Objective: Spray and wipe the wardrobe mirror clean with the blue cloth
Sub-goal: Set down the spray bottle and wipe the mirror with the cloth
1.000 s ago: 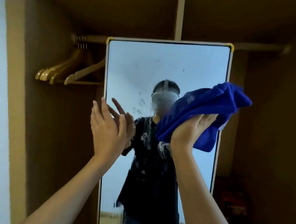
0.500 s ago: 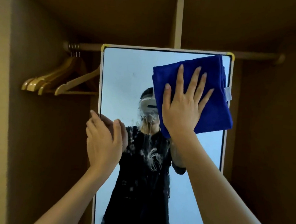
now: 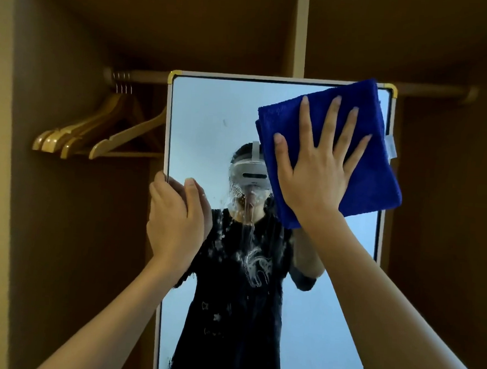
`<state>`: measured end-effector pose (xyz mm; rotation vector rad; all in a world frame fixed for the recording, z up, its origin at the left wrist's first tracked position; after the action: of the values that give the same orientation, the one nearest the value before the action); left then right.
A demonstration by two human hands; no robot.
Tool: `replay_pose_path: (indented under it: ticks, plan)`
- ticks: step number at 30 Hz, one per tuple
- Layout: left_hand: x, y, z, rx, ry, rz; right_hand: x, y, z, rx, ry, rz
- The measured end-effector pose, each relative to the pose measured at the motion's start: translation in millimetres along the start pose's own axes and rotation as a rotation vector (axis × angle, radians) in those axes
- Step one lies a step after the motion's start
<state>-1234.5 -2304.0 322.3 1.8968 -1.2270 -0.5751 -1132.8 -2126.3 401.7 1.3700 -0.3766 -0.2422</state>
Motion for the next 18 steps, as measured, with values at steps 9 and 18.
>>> replay_pose_path:
  ticks: [9,18]
  plan:
    - [0.4,-2.9,-0.3,-0.001,-0.067,-0.011,-4.2,-48.8,3.8,0.051,-0.019,0.05]
    - [2.4,-4.7,-1.7,-0.002,-0.055,-0.008,0.2,-47.4,-15.4,0.04,0.031,0.089]
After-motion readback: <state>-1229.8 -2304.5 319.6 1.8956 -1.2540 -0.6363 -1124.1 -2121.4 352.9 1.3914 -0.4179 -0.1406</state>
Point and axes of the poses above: each hand's wrist, its own y-axis towards the middle knuckle, its own x-axis out of the back of the hand, z = x × y, the point moved 3 cm from there along y, towards the middle knuckle, and after that the axes turned 1 degree about -z, right-handed, at the moved point
